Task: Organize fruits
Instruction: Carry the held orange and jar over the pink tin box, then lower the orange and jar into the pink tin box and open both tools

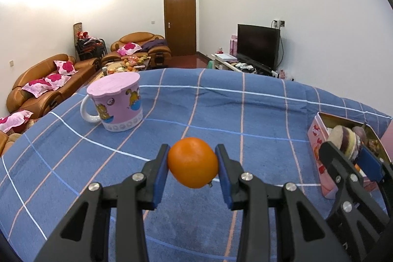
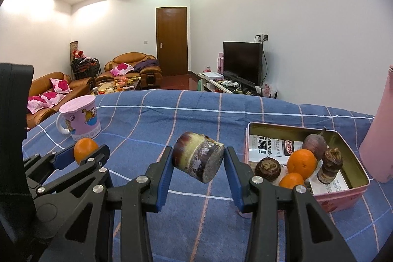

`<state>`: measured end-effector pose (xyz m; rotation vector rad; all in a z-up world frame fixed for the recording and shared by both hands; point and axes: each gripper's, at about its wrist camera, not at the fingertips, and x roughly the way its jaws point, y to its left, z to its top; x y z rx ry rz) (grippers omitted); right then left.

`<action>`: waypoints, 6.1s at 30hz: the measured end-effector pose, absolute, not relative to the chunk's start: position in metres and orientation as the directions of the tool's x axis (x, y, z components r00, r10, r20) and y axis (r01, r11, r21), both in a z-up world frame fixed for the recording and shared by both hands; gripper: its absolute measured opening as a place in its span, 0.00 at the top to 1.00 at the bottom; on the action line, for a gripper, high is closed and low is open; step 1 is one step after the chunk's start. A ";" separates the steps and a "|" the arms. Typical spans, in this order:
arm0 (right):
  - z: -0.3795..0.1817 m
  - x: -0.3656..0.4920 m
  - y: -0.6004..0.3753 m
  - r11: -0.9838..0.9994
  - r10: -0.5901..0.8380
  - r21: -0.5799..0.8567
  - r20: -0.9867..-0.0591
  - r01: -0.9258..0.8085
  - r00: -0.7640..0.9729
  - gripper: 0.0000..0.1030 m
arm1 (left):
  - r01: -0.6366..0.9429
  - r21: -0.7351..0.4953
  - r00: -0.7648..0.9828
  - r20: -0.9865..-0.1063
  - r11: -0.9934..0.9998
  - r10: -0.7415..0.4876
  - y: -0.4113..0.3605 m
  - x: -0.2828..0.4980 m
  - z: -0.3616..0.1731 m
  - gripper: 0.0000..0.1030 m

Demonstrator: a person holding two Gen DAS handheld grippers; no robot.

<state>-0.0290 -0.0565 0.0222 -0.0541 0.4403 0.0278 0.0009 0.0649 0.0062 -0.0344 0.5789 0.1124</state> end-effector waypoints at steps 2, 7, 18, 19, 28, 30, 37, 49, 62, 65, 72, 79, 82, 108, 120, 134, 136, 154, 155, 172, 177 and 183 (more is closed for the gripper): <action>0.022 -0.029 -0.057 0.998 0.015 -0.047 -0.426 -0.038 0.905 0.58 | -0.118 -0.004 0.832 -0.547 0.993 0.096 0.065 0.000 0.006 0.62; 0.023 -0.034 -0.060 0.998 0.011 -0.049 -0.422 -0.035 0.906 0.58 | -0.119 -0.009 0.835 -0.542 0.993 0.095 0.064 -0.004 0.006 0.62; 0.022 -0.037 -0.063 0.998 0.007 -0.052 -0.419 -0.032 0.908 0.58 | -0.120 -0.005 0.843 -0.529 0.993 0.100 0.057 -0.013 0.007 0.62; 0.022 -0.038 -0.064 0.998 0.007 -0.053 -0.419 -0.033 0.908 0.58 | -0.120 -0.005 0.843 -0.528 0.993 0.100 0.057 -0.013 0.007 0.62; 0.023 -0.051 -0.077 0.998 0.006 -0.061 -0.411 -0.034 0.912 0.58 | -0.101 0.003 0.853 -0.515 0.995 0.088 0.043 -0.022 0.008 0.62; 0.023 -0.055 -0.081 0.997 0.006 -0.067 -0.407 -0.037 0.914 0.58 | -0.095 0.006 0.856 -0.509 0.995 0.085 0.038 -0.025 0.009 0.62; 0.026 -0.066 -0.099 0.996 -0.014 -0.092 -0.384 -0.024 0.923 0.58 | -0.048 0.031 0.864 -0.500 0.998 0.057 0.011 -0.030 0.011 0.62; 0.027 -0.075 -0.134 0.996 -0.052 -0.086 -0.381 0.021 0.923 0.58 | 0.016 0.055 0.868 -0.497 0.998 0.013 -0.030 -0.034 0.011 0.62; 0.030 -0.084 -0.174 0.992 -0.105 -0.100 -0.370 0.073 0.923 0.58 | 0.087 0.060 0.861 -0.507 0.994 -0.044 -0.076 -0.035 0.010 0.62; 0.031 -0.085 -0.186 0.991 -0.123 -0.099 -0.371 0.092 0.921 0.58 | 0.113 0.062 0.854 -0.516 0.992 -0.065 -0.090 -0.033 0.009 0.62; 0.034 -0.087 -0.214 0.985 -0.165 -0.100 -0.363 0.138 0.917 0.58 | 0.170 0.072 0.846 -0.523 0.983 -0.108 -0.123 -0.034 0.009 0.62; 0.035 -0.084 -0.234 0.982 -0.187 -0.106 -0.360 0.159 0.914 0.58 | 0.208 0.071 0.836 -0.530 0.976 -0.139 -0.148 -0.031 0.009 0.62; 0.035 -0.085 -0.241 0.980 -0.195 -0.109 -0.358 0.166 0.913 0.57 | 0.219 0.062 0.829 -0.538 0.974 -0.152 -0.157 -0.027 0.009 0.62; 0.042 -0.075 -0.290 0.942 -0.335 -0.123 -0.351 0.312 0.874 0.57 | 0.333 -0.066 0.744 -0.595 0.940 -0.306 -0.200 0.001 0.004 0.62; 0.042 -0.043 -0.273 0.939 -0.344 -0.120 -0.358 0.323 0.868 0.57 | 0.239 -0.021 0.809 -0.548 0.971 -0.211 -0.171 0.025 0.011 0.62; 0.054 -0.014 -0.248 0.968 -0.250 -0.070 -0.340 0.240 0.907 0.58 | 0.151 -0.069 0.795 -0.584 0.986 -0.163 -0.141 0.057 0.004 0.62; 0.054 -0.011 -0.249 0.971 -0.239 -0.067 -0.350 0.230 0.906 0.58 | 0.153 -0.056 0.797 -0.583 0.987 -0.157 -0.143 0.056 0.004 0.62; 0.053 -0.002 -0.262 0.971 -0.238 -0.067 -0.399 0.230 0.886 0.58 | 0.148 -0.034 0.787 -0.601 0.988 -0.138 -0.153 0.071 0.000 0.62; 0.051 0.000 -0.263 0.971 -0.236 -0.065 -0.408 0.229 0.882 0.58 | 0.148 -0.039 0.782 -0.607 0.988 -0.141 -0.153 0.073 0.000 0.62; 0.024 0.030 -0.260 0.992 -0.097 0.013 -0.565 0.126 0.820 0.57 | 0.157 -0.038 0.746 -0.650 0.987 -0.144 -0.149 0.081 -0.008 0.62; 0.019 0.033 -0.257 0.994 -0.097 -0.012 -0.578 0.110 0.811 0.57 | 0.171 -0.050 0.730 -0.664 0.984 -0.160 -0.147 0.082 -0.011 0.62; 0.018 0.035 -0.257 0.994 -0.087 0.002 -0.582 0.108 0.808 0.57 | 0.181 -0.043 0.724 -0.670 0.983 -0.163 -0.150 0.084 -0.012 0.63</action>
